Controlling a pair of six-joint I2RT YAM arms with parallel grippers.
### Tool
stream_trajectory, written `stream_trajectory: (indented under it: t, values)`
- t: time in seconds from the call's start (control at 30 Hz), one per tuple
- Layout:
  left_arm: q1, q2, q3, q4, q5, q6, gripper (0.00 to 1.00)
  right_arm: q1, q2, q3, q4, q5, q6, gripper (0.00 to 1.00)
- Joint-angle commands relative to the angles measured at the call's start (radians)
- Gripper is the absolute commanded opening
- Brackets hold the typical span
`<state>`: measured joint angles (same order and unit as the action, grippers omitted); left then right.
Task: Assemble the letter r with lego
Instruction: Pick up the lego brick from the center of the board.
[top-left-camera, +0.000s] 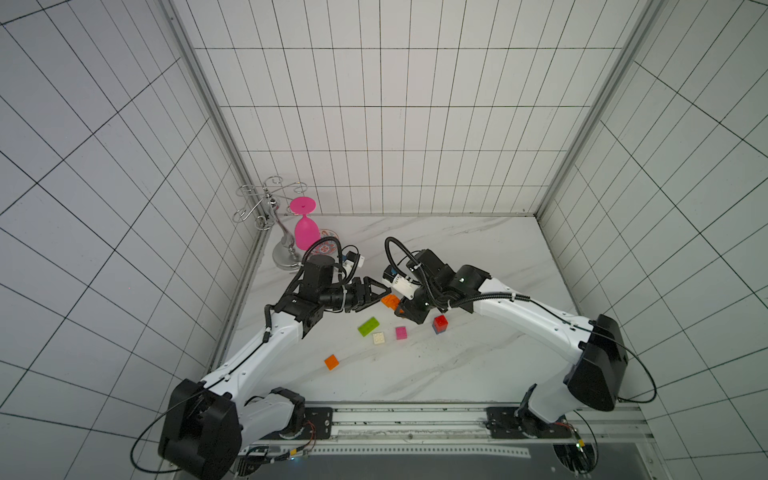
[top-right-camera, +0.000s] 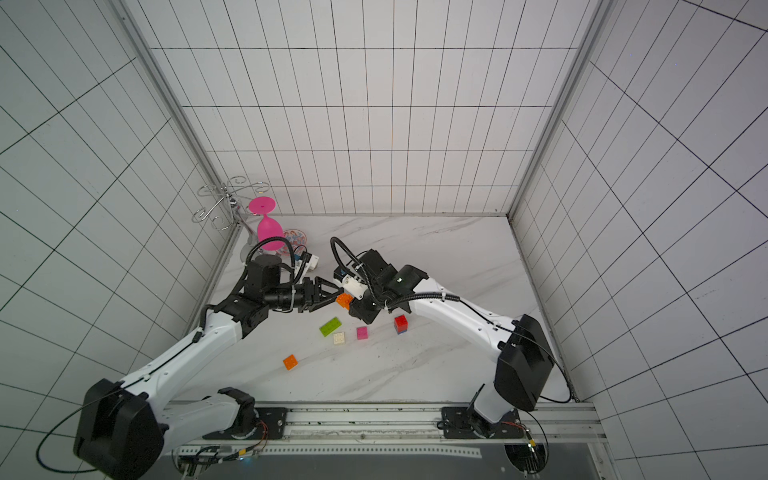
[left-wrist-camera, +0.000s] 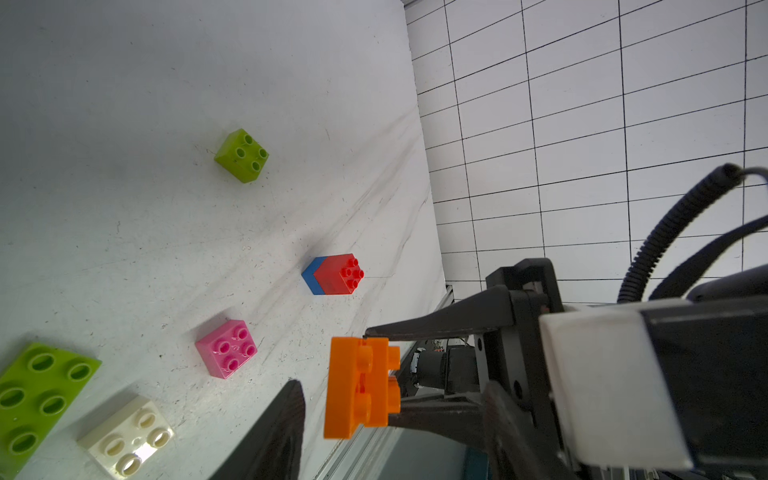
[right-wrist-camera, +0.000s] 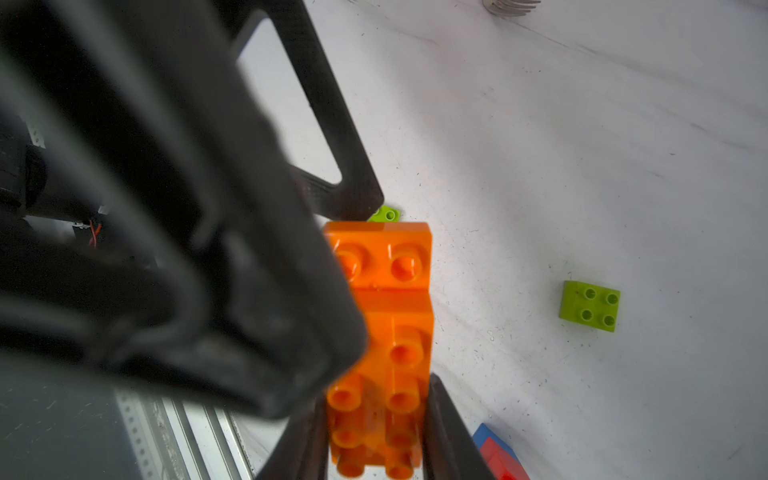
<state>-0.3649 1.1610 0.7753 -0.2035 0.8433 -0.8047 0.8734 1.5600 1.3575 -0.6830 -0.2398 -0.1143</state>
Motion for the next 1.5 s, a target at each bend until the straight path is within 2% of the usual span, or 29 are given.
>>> stream_trajectory:
  t: [0.0, 0.17, 0.53, 0.77, 0.87, 0.97, 1.0, 1.07, 1.13, 1.2, 1.47]
  values:
    - [-0.015, 0.011, -0.01, 0.046, 0.021, -0.005, 0.59, 0.009, -0.032, 0.066, -0.02, -0.028, -0.013, 0.0]
    - [-0.028, 0.023, -0.014, 0.055, 0.02, -0.002, 0.56, 0.012, -0.023, 0.089, -0.028, -0.041, -0.01, 0.0]
    - [-0.037, 0.034, -0.014, 0.072, 0.02, -0.005, 0.36, 0.019, -0.012, 0.111, -0.039, -0.057, -0.009, 0.0]
    - [-0.039, 0.033, -0.011, 0.073, 0.019, -0.002, 0.16, 0.026, -0.003, 0.116, -0.042, -0.062, -0.009, 0.0]
    - [-0.04, 0.028, -0.012, 0.072, 0.017, -0.004, 0.02, 0.026, -0.003, 0.118, -0.043, -0.056, -0.008, 0.0]
    - [-0.04, 0.022, -0.014, 0.073, 0.017, -0.01, 0.0, 0.027, -0.017, 0.109, -0.034, -0.026, 0.002, 0.0]
    - [-0.039, 0.019, -0.013, 0.075, 0.021, -0.013, 0.0, 0.027, -0.026, 0.1, -0.02, -0.015, 0.004, 0.09]
    - [-0.04, 0.011, -0.01, 0.08, 0.022, -0.027, 0.0, 0.028, -0.052, 0.07, 0.018, -0.01, 0.002, 0.36]
    - [-0.04, 0.005, -0.005, 0.088, 0.027, -0.043, 0.0, 0.028, -0.088, 0.019, 0.091, 0.01, 0.015, 0.5]
    - [-0.04, 0.005, 0.002, 0.091, 0.034, -0.053, 0.0, 0.029, -0.114, -0.012, 0.143, 0.028, 0.024, 0.54]
    - [-0.04, 0.006, 0.006, 0.089, 0.038, -0.061, 0.0, 0.029, -0.116, -0.02, 0.139, 0.015, 0.007, 0.54]
